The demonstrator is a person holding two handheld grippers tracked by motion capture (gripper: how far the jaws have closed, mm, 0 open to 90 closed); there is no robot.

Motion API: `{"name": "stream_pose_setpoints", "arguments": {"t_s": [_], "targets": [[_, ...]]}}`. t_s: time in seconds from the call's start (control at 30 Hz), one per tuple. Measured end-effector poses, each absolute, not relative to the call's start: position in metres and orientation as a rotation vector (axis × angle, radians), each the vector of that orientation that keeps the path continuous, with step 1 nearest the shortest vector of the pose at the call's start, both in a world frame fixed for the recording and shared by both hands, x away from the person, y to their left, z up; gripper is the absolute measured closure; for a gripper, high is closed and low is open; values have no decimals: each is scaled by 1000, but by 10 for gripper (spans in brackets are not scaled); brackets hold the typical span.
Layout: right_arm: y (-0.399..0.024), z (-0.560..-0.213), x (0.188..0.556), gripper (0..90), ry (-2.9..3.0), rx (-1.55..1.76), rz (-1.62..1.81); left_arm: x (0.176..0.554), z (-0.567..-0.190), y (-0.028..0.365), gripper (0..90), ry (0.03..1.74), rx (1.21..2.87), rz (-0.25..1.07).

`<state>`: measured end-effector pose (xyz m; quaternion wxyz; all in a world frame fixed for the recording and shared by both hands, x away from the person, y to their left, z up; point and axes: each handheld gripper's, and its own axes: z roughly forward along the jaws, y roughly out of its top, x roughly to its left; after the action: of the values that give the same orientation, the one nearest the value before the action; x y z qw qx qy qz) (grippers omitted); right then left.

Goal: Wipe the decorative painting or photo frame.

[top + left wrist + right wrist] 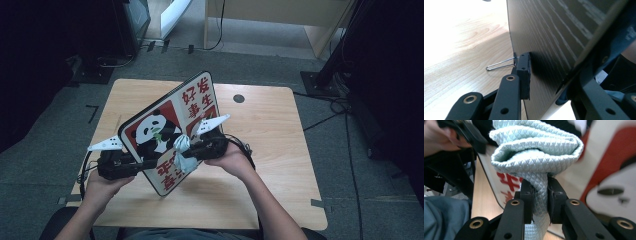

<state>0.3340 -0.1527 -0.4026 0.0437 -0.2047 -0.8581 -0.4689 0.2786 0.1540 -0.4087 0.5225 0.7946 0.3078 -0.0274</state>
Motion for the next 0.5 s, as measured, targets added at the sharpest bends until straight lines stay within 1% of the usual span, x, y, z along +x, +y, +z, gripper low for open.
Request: {"name": "stream_pose_setpoints", "arguments": {"t_s": [0.27,0.5], "targets": [[-142,-364,330,773,-2639,-588,-1492,275,-408,157,674,744,1898,-53],[-132,-335,326,774,-2633,-545,-1550,270,-408,160,676,751,1904,-39]]}}
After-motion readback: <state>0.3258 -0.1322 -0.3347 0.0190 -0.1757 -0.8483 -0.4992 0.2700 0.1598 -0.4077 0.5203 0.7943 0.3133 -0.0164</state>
